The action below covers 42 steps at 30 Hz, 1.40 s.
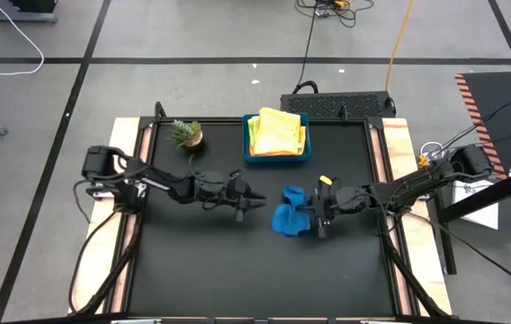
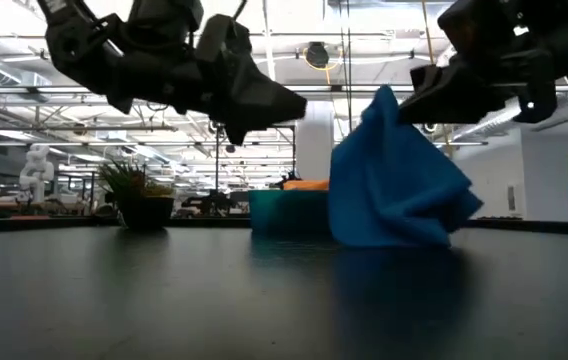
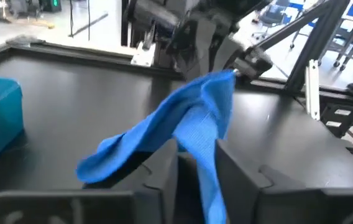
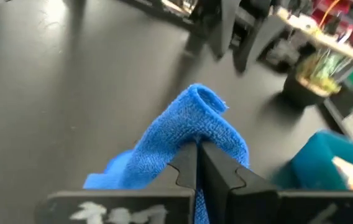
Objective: Fold microfiber towels
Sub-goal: Fold the blue microfiber cloth
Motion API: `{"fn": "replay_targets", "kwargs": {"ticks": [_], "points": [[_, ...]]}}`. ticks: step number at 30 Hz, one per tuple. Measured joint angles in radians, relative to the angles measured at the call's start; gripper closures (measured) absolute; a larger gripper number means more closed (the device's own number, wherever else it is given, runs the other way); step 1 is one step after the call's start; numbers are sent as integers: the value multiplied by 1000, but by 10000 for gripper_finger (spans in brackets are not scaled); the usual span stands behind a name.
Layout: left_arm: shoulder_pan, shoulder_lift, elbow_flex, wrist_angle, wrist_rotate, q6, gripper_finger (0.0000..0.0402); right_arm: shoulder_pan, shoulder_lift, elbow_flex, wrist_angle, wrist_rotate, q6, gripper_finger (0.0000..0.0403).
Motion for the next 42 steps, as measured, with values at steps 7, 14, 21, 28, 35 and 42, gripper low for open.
{"fn": "replay_targets", "kwargs": {"ticks": [7, 14, 21, 28, 35, 42], "points": [[0, 104, 98, -1, 2, -19, 218, 0, 23, 0, 72, 1, -81, 403], [0, 159, 200, -23, 41, -16, 178, 0, 104, 0, 133, 2, -89, 403], [-1, 159, 228, -77, 57, 2, 174, 0, 146, 0, 179, 6, -103, 403], [-4, 158, 229, -128, 57, 4, 174, 0, 147, 0, 203, 27, -134, 403], [-15, 158, 229, -128, 57, 38, 178, 0, 147, 0, 207, 26, -133, 403], [-20, 158, 229, -129, 57, 83, 269, 0, 147, 0, 207, 25, -133, 403]]}}
